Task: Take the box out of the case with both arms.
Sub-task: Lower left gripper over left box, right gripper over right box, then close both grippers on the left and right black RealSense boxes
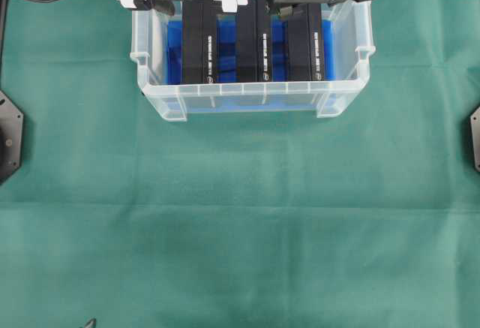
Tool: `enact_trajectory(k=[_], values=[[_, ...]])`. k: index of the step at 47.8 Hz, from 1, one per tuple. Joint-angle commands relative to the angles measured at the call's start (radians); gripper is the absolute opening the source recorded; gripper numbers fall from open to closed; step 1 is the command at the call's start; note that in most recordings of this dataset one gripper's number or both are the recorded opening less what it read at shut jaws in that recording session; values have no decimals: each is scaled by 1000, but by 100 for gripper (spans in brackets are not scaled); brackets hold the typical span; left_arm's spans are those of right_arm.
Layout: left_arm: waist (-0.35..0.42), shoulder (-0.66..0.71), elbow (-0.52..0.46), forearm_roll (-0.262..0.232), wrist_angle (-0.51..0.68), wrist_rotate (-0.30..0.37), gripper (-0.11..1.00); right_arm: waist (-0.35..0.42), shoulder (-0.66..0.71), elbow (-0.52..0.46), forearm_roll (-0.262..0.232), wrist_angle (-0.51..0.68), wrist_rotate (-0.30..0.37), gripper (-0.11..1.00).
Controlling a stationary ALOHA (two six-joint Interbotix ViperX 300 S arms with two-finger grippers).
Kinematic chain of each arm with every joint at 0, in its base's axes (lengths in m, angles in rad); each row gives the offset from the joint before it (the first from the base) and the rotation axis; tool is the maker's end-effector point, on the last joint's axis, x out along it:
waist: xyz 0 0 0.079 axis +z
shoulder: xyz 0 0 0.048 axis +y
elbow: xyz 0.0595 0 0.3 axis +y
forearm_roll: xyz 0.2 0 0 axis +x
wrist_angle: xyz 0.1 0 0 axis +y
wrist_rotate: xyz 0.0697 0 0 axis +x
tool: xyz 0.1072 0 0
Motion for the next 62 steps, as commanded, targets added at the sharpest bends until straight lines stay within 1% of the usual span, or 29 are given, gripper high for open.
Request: enact_trajectory(k=[1, 48, 57, 62], values=[[-2, -14, -15, 5, -3, -2, 83, 3, -14, -28, -2, 9, 3, 96], [-3, -6, -14, 5, -14, -3, 82, 3, -14, -17, -3, 11, 3, 96], [-3, -6, 14, 6, -26, -3, 82, 3, -2, 8, -3, 2, 5, 96], [-2, -6, 38, 6, -41, -3, 82, 3, 3, 32, -3, -23, 9, 96]])
